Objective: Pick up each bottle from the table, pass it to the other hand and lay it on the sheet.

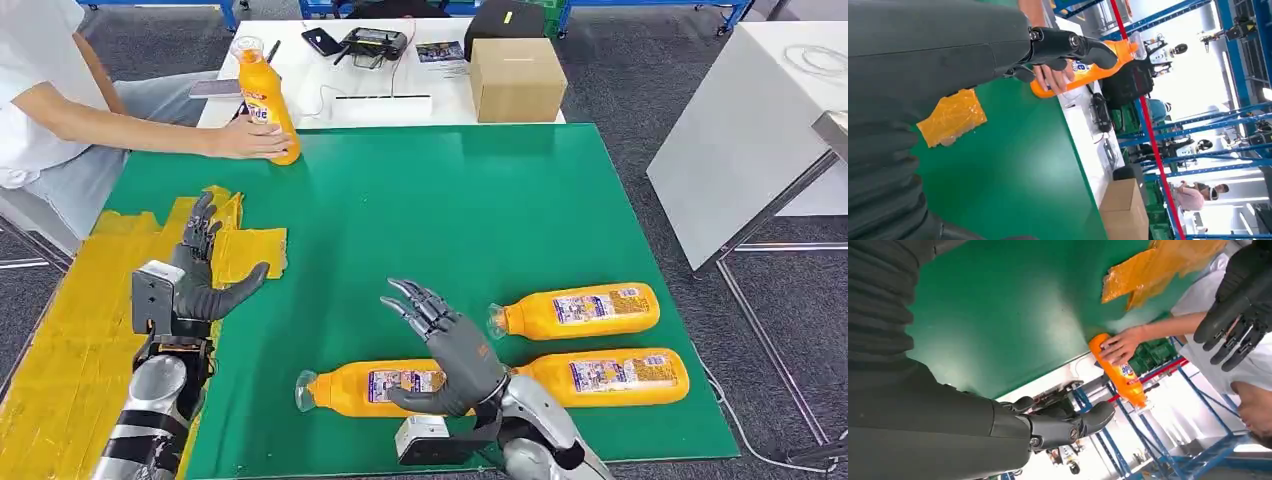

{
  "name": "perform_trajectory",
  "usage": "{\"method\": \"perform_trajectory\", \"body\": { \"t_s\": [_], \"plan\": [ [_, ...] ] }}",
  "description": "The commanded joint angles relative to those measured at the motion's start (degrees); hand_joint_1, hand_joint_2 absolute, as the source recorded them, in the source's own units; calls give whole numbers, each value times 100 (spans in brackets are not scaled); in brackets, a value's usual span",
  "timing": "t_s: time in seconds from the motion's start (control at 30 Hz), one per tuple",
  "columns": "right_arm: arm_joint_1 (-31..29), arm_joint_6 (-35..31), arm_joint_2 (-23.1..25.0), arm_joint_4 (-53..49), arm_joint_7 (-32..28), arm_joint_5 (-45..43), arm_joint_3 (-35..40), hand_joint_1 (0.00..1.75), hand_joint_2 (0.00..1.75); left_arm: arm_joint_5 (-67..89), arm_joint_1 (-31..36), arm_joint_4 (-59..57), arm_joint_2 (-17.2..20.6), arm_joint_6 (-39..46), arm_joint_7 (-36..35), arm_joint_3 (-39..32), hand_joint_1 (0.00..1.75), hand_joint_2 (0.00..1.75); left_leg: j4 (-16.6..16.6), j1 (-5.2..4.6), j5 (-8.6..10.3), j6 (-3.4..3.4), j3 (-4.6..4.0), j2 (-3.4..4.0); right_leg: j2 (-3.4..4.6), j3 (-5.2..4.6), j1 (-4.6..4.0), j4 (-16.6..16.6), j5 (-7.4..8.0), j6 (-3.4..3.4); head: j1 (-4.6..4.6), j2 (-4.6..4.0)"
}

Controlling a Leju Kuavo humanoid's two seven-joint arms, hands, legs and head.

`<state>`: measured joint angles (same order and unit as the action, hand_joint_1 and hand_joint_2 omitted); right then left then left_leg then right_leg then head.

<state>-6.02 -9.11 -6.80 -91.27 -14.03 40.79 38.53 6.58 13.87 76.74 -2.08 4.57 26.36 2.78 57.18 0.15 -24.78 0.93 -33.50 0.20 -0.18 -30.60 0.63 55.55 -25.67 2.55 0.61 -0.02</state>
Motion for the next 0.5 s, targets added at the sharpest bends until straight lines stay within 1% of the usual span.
{"method": "perform_trajectory", "body": {
  "t_s": [0.03, 0.07, 0.1, 0.17, 0.23, 0.3, 0.5],
  "plan": [
    [-306, 360, -394, 397, 256, 114, 441, 0, 175, -99, 206, -208, -4, -85, -52, 140, 0, 175, -2, 7, -5, -3, 14, -4, -2, 19, -7, -9, -2, -6, 0, 0],
    [-333, 394, -424, 453, 270, 114, 472, 0, 175, -99, 218, -222, -5, -88, -51, 149, 0, 175, -2, 4, -3, -2, 10, -5, -3, 14, -4, -7, -2, -4, 0, 0],
    [-370, 467, -447, 549, 257, 64, 501, 0, 175, -111, 245, -248, -10, -106, -48, 162, 0, 175, -2, 13, -10, -4, 26, -6, -2, 34, -13, -15, -5, -10, 0, 0],
    [-435, 626, -426, 699, 195, -121, 547, 0, 175, -150, 327, -330, -48, -130, -48, 190, 0, 175, -2, 4, -1, -2, 8, -6, -5, 12, -4, -7, -1, -4, 0, 0],
    [-567, 724, -415, 941, 257, -110, 688, 0, 175, -269, 426, -469, -95, -222, -90, 257, 0, 175, -2, 7, -1, -2, 10, -8, -6, 15, -7, -9, 0, -5, 0, 0],
    [-672, 761, -442, 1140, 462, 42, 826, 0, 175, -287, 444, -514, -106, -207, -93, 312, 0, 175, -3, 4, 0, -2, 9, -5, -3, 12, -4, -7, 1, -4, 0, 0],
    [-793, 819, -429, 1443, 507, 38, 956, 0, 175, -333, 469, -548, -126, -169, -82, 338, 0, 175, -6, 11, -4, -5, 23, -5, -1, 28, -12, -16, 1, -10, 0, 0]
  ]
}}
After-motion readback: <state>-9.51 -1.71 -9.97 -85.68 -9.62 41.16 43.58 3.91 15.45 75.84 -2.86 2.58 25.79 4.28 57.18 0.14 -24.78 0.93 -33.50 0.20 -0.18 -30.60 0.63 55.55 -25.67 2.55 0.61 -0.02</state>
